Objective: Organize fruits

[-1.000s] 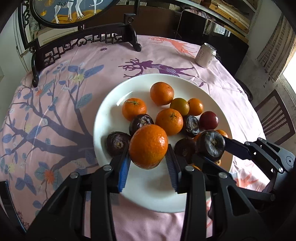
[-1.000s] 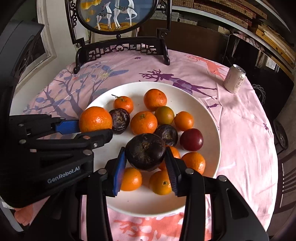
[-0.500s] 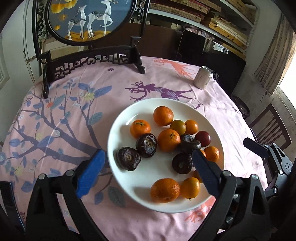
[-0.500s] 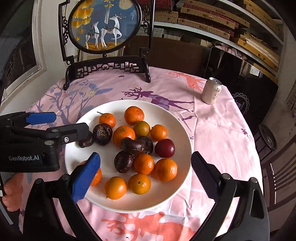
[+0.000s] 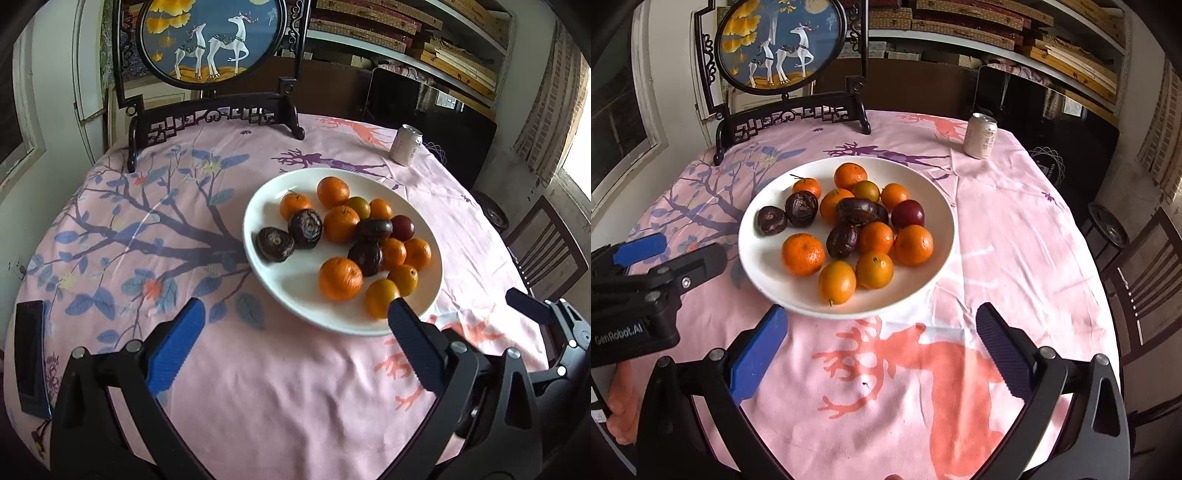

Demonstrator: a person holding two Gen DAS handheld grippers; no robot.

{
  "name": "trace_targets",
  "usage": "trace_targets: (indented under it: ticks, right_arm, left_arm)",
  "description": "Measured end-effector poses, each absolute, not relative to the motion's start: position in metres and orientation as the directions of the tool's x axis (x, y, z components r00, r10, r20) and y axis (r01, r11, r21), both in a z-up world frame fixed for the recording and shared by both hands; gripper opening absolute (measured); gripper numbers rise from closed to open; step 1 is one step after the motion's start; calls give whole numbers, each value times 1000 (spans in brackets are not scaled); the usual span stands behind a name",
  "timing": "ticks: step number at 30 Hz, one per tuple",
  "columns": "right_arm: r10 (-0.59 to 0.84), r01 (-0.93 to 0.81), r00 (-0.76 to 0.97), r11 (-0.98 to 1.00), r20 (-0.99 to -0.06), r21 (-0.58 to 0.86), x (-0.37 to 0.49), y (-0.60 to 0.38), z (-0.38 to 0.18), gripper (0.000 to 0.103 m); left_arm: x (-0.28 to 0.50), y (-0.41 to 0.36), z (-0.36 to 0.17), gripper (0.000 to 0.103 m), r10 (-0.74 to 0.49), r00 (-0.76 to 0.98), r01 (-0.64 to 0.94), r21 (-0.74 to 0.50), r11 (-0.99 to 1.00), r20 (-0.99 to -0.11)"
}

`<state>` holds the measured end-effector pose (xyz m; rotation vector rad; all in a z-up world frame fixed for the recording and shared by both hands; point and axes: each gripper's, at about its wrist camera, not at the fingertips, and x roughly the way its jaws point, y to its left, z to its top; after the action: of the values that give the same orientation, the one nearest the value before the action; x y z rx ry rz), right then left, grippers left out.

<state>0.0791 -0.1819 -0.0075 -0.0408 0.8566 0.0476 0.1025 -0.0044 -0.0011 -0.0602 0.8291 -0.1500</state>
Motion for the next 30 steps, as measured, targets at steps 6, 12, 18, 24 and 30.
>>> trace_targets:
  ticks: [6,12,18,24,30]
  right_arm:
    - [31,-43,642,999,-766,4,64,-188,-17,102]
    - [42,-25,632,999,-774,33,58,-194,-23,102]
    - [43,-26,630,999,-775,33,54,-193,-23,102]
    - [44,-26,631,999,-775,35,53,-194,-23,102]
    - [46,-32,637,999,-769,34,51,-194,-21,102]
  left_arm:
    - [80,9,-18,101,-129,638,55,-122,991,-759]
    - [65,13,-19,101,-98,646,40,-95,995,-757]
    - [60,13,-15,101,-93,654,42,-87,995,-750]
    - [57,10,-11,101,-87,668,54,-68,996,-739]
    - [55,8,-8,101,-90,675,64,-64,996,-733]
